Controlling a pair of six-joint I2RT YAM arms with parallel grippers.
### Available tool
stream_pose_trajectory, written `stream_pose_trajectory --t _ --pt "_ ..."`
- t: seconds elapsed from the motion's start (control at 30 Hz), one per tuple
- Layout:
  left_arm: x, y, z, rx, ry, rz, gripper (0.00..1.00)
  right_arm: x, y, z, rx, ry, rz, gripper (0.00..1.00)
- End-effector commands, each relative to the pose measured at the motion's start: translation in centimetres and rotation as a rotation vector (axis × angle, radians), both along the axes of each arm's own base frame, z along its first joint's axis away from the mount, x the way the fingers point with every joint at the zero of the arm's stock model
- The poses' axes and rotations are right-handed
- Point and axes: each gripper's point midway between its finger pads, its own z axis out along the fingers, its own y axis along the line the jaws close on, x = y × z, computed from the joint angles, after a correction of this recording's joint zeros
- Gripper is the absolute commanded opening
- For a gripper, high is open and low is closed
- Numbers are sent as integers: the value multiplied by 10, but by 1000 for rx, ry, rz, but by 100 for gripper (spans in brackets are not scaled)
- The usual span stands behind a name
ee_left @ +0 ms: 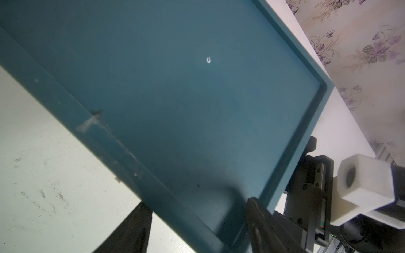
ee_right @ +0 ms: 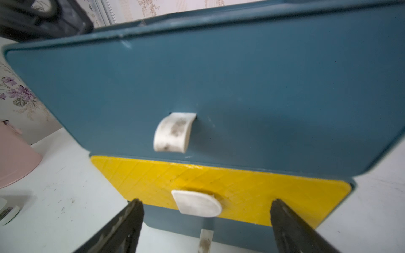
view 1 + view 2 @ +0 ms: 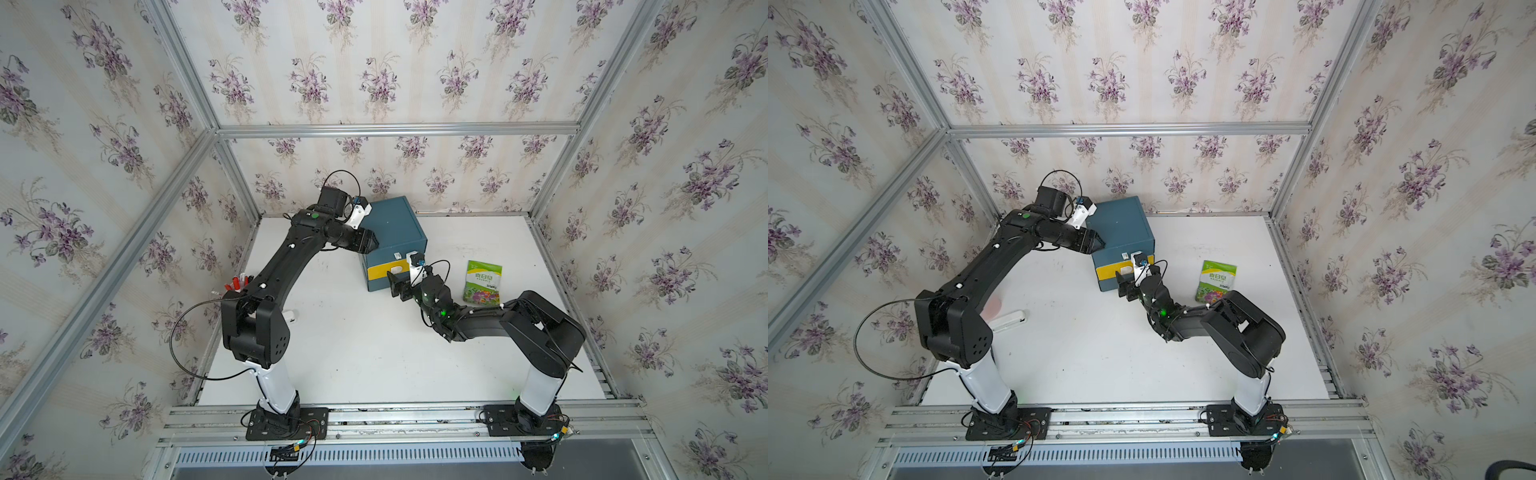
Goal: Take the seed bags out of the drawer
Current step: Open the drawer in the storage box.
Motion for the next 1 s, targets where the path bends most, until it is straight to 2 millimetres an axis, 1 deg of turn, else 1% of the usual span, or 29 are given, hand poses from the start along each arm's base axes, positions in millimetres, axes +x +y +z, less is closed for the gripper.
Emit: stream_pose_trajectory --t 0.0,0.37,0.63,0.8,0.97 --pt "-15 13 -25 93 86 -12 71 7 -3 4 -12 -28 -45 92" --pt "-15 16 -24 98 86 -11 71 12 3 -7 -41 -16 -48 83" --pt "-15 16 -24 97 88 -11 71 14 10 -10 -64 -18 -34 81" --pt "-15 15 -24 97 90 -18 71 16 10 -13 -72 -13 -44 80" --pt "-16 15 -25 97 92 -20 71 18 11 -14 -69 -9 -48 73"
